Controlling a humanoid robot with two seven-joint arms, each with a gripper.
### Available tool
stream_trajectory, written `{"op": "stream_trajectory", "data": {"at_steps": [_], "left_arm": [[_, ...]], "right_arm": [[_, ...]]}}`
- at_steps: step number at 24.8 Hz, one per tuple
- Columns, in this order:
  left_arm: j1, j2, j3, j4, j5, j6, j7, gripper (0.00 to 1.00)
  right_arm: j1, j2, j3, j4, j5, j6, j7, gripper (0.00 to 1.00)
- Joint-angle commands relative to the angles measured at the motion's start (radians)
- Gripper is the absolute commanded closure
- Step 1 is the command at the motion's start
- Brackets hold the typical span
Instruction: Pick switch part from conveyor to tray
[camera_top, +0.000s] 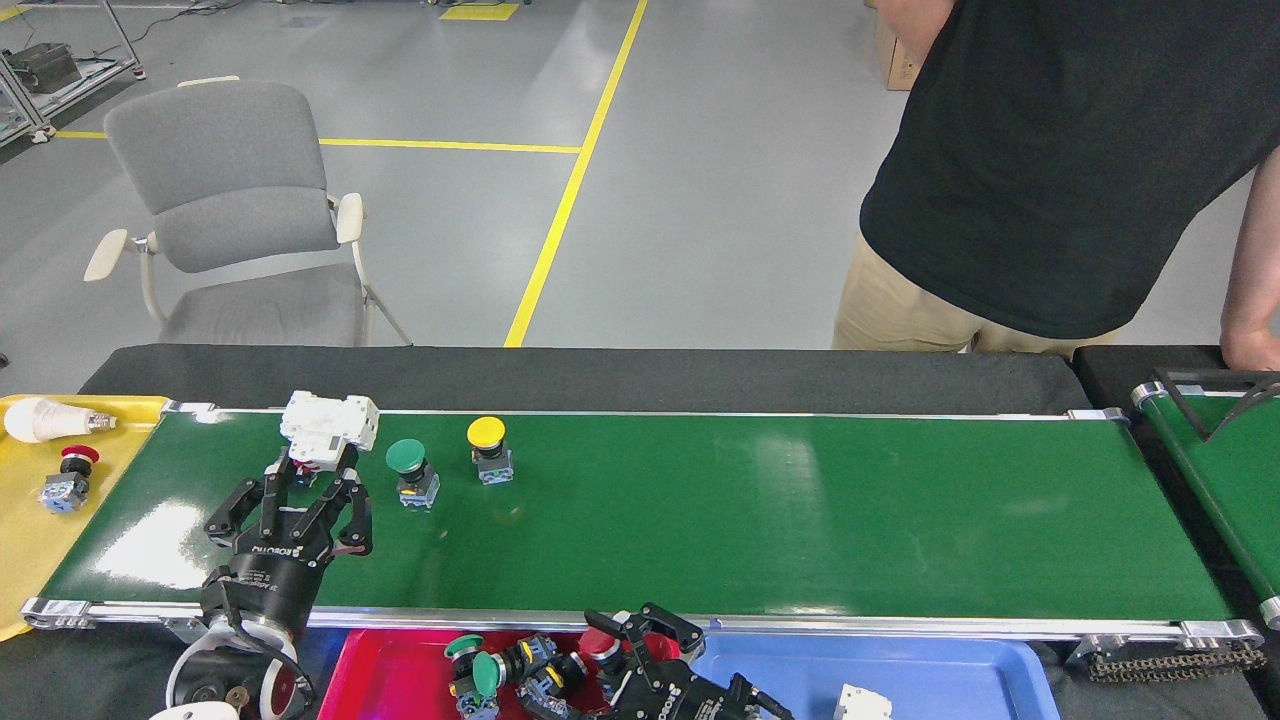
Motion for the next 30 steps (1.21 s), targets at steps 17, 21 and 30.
{"op": "stream_trajectory", "data": {"at_steps": [17, 21, 30], "left_arm": [[0.239, -0.155, -0.617, -0.227, -0.013, -0.125, -0.148, 0.51], [0.238, -0.167, -0.674, -0.227, -0.010, -0.029, -0.153, 0.00], [0.239, -0.164, -0.442, -0.237, -0.003, 0.056, -0.139, 0.00]], "right_arm": [[0.137, 0.023, -0.641, -0.061, -0.020, 0.220, -0.097, 0.01], [0.138, 0.023, -0.626, -0.061, -0.018, 0.220, -0.093, 0.01], [0.144, 0.023, -0.600, -0.063, -0.018, 0.220, -0.093, 0.01]]}}
